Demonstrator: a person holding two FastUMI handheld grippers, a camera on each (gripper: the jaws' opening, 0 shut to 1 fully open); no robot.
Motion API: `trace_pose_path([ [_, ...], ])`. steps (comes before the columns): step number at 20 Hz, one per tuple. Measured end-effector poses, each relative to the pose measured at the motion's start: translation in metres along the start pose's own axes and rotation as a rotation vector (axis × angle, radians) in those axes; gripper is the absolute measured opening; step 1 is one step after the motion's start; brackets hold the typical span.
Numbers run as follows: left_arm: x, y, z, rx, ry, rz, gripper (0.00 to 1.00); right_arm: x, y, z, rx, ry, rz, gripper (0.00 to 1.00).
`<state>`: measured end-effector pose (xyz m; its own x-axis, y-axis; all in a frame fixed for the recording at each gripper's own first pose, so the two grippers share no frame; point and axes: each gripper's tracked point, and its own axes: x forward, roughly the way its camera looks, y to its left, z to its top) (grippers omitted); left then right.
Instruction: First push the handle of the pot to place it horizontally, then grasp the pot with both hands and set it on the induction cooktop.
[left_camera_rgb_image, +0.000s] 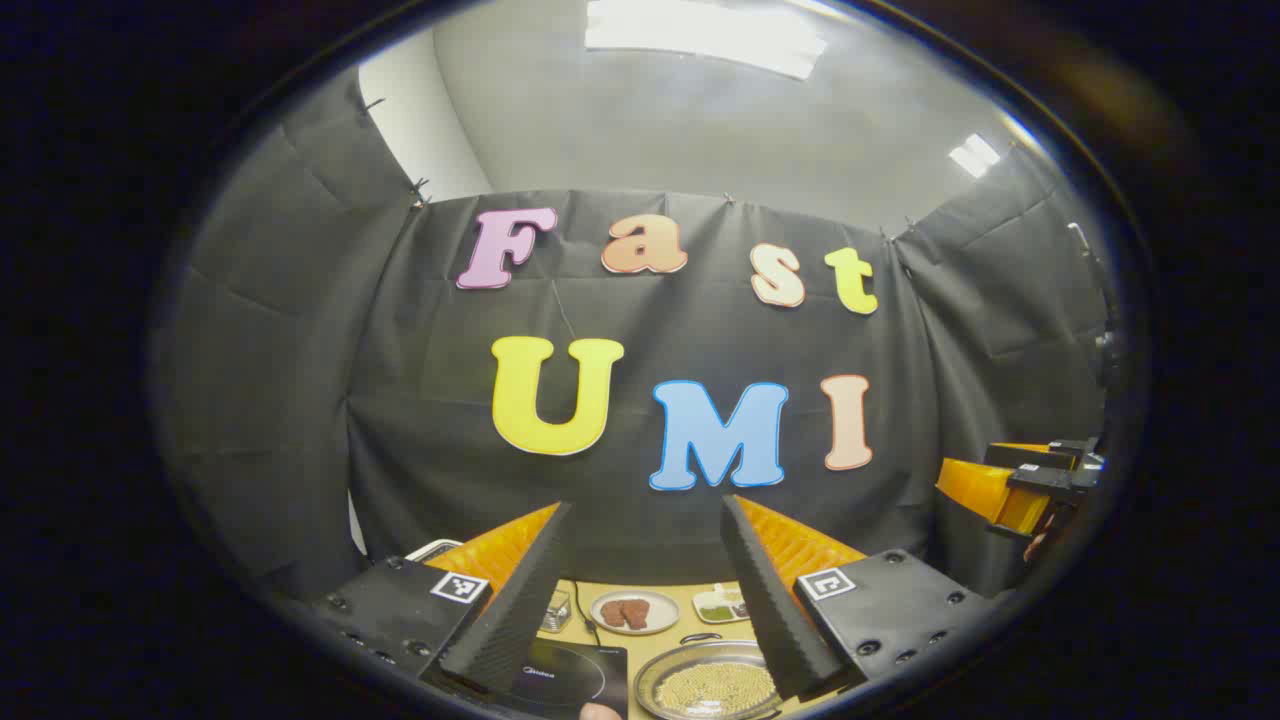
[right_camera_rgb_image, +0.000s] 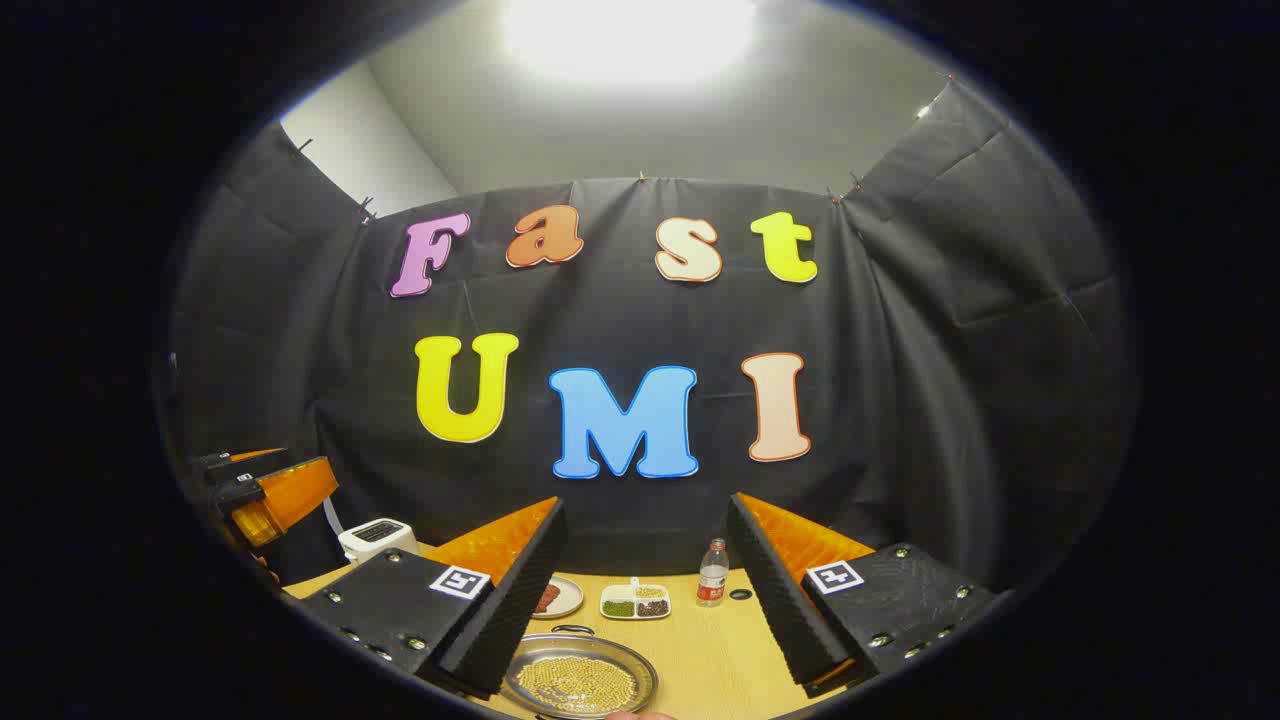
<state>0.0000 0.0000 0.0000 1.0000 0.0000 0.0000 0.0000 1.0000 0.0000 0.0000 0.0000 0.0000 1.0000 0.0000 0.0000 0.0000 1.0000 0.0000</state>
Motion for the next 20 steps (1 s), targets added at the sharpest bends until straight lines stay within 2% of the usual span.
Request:
trace_pose_path([
  [5, 0.004, -0.01, -0.003, 0.04, 0.02, -0.034, 0.95, 0.001, 0.001, -0.011, 0.014, 0.026, -0.001, 0.99],
  [6, 0.004, -0.014, -0.001, 0.041, 0.015, -0.043, 0.99, 0.002, 0.003, -0.013, 0.019, 0.033, 0.008, 0.99],
  [10, 0.004, -0.026, 0.004, 0.027, -0.003, -0.072, 0.96, 0.004, 0.006, -0.015, 0.016, 0.041, 0.01, 1.0],
  [20, 0.008, -0.01, -0.008, 0.027, 0.033, -0.041, 0.95, 0.015, 0.009, -0.034, 0.04, 0.092, 0.023, 1.0],
])
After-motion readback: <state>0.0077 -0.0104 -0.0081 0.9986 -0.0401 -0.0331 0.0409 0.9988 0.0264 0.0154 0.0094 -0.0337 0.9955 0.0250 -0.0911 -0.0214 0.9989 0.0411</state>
